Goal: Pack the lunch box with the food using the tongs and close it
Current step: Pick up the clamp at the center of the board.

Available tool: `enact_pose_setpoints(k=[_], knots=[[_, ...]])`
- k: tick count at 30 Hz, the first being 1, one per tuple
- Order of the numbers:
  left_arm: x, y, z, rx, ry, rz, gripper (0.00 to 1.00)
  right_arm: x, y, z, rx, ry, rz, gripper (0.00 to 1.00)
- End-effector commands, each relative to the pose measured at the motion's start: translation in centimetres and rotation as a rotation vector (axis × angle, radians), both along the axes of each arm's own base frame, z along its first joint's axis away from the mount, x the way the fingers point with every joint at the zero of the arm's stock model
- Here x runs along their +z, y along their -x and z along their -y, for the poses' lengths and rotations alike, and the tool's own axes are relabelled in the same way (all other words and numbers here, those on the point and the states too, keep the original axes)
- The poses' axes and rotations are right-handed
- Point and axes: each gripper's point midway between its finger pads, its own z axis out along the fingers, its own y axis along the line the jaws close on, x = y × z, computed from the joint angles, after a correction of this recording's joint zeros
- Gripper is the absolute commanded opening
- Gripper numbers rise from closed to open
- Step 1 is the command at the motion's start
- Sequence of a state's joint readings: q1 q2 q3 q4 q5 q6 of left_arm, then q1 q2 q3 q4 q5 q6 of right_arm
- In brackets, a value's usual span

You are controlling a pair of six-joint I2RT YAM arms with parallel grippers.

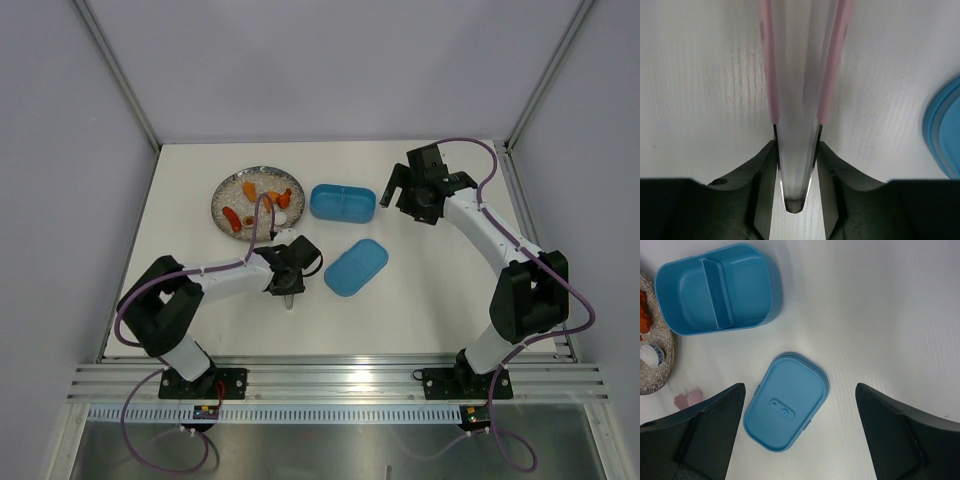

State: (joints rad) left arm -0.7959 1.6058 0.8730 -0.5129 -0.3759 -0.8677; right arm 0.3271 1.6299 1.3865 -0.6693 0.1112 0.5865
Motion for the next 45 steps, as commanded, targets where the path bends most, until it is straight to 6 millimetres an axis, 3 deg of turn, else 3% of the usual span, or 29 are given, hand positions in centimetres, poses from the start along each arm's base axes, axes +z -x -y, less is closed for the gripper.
enact_pose_setpoints(k=[1,3,8,14,15,21,29,34,39,45], knots=[[-0.9,0.2,-0.2,0.010,0.008,0.005,0.33,0.5,-0.2,-0.3,0.009,-0.009,0.027,0.99],[-0.6,0.3,-0.1,0.003,0.023,0.009,0.26,0.5,-0.2,-0.3,0.007,-0.011,0.028,1.00],[0.6,1.2,0.0,-0.052,0.045,-0.005,0.20,0.8,-0.1,-0.2,0.003,-0.015,0.036,0.99],[6.3,1.3,-0.7,-0.144,0.041,0.045,0.03,1.7,0.2,0.1,-0.007,-0.016,0.055,1.00],[8.0,0.7,-0.3,-0.156,0.052,0.070,0.02,1.8,0.3,0.2,-0.007,-0.012,0.058,0.99],[12.2,0.1,-0.8,-0.256,0.012,0.074,0.00,2.6,0.4,0.4,-0.015,-0.016,0.078,0.99],[14.7,-0.4,-1.3,-0.348,0.008,0.027,0.00,3.0,0.9,0.5,-0.018,-0.022,0.091,0.99],[14.5,-0.6,-1.5,-0.399,-0.029,0.001,0.00,2.9,1.0,0.5,-0.028,-0.034,0.098,0.99],[11.8,-1.2,-0.5,-0.386,-0.022,-0.033,0.00,1.8,1.4,0.1,-0.021,-0.054,0.072,1.00],[8.7,-3.5,1.0,-0.380,0.005,0.045,0.00,1.2,2.0,0.2,-0.026,-0.056,0.064,0.99]])
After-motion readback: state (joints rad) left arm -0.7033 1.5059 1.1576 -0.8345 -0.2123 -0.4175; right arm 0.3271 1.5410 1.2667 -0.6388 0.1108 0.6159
